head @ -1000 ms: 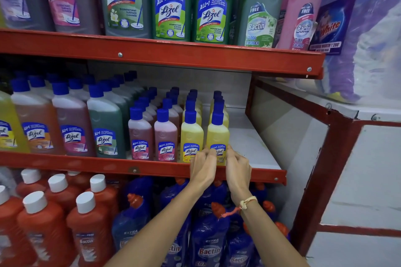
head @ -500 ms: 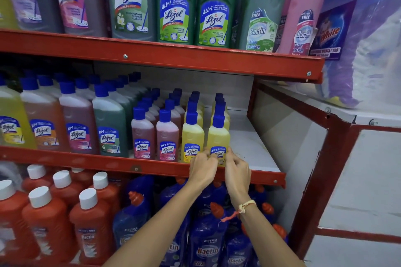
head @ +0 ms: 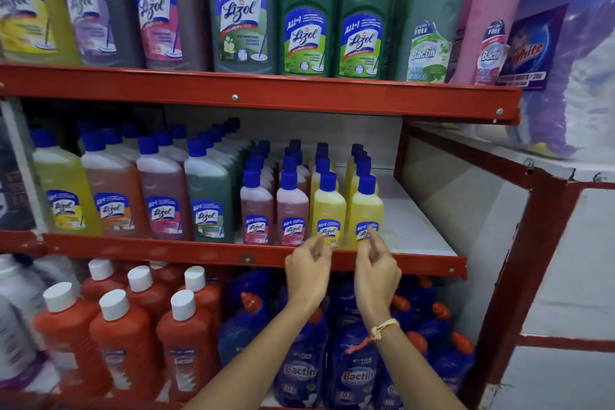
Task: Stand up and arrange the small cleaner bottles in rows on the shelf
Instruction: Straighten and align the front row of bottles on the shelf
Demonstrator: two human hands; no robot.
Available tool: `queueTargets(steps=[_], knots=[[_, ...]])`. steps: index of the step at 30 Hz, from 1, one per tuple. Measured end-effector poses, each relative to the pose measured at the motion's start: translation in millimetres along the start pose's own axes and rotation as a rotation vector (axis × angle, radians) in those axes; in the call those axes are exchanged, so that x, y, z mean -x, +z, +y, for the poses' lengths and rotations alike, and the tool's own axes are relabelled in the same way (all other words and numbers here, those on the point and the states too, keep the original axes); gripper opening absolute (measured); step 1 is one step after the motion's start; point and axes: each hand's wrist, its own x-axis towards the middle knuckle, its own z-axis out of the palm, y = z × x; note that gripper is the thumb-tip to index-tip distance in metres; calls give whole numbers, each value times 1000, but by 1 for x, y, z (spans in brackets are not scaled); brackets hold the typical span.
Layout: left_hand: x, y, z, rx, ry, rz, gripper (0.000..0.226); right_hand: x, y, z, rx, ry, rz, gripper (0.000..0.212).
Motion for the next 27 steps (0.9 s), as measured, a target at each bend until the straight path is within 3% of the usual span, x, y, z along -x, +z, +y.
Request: queueTargets(steps=[4, 8, 15, 27], knots=[[4, -42, -27, 47, -5, 144, 41, 33, 33, -11, -93, -19, -199, 38], [-7, -63, -36, -28, -6, 16, 47, 41, 60, -21, -95, 45, -358, 49], [-22, -61, -33, -51, -25, -106, 48, 33, 72, -26, -29, 74, -402, 53], [-32, -59, -38, -24, -50, -59, 47, 30, 78, -22, -30, 61, -359, 46]])
